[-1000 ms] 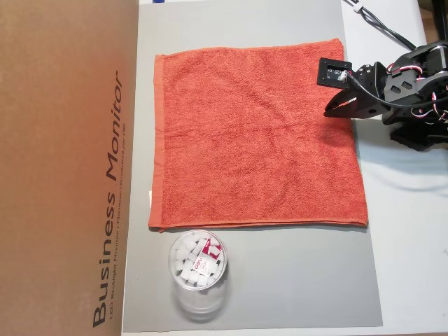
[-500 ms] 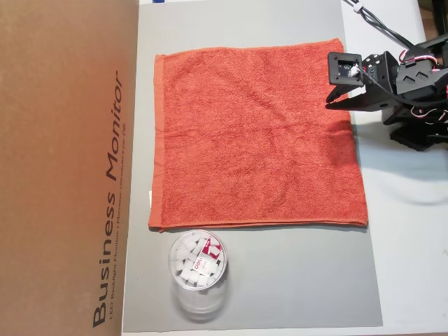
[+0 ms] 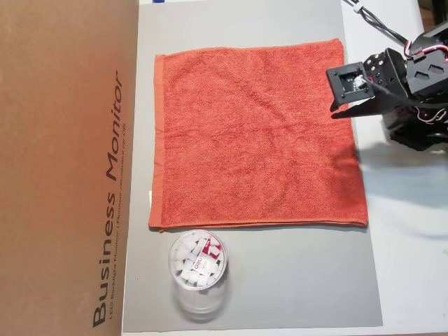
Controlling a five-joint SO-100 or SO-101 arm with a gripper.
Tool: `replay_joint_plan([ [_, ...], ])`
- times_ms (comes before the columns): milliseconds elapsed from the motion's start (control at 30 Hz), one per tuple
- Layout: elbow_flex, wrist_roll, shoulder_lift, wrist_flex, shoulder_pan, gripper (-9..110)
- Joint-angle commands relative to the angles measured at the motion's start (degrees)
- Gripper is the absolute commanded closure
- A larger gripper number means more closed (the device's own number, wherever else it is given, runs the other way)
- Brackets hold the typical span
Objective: Fold the blanket.
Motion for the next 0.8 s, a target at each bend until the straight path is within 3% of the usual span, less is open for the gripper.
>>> replay_joint_plan([
  [0,-5.4,0.3,-3.8,0.2,-2.8,101],
  [600,-11.0,-1.1,-8.0,0.3,-15.5,101],
  [767,-11.0,-10.5,-8.3,0.3,-19.7,101],
])
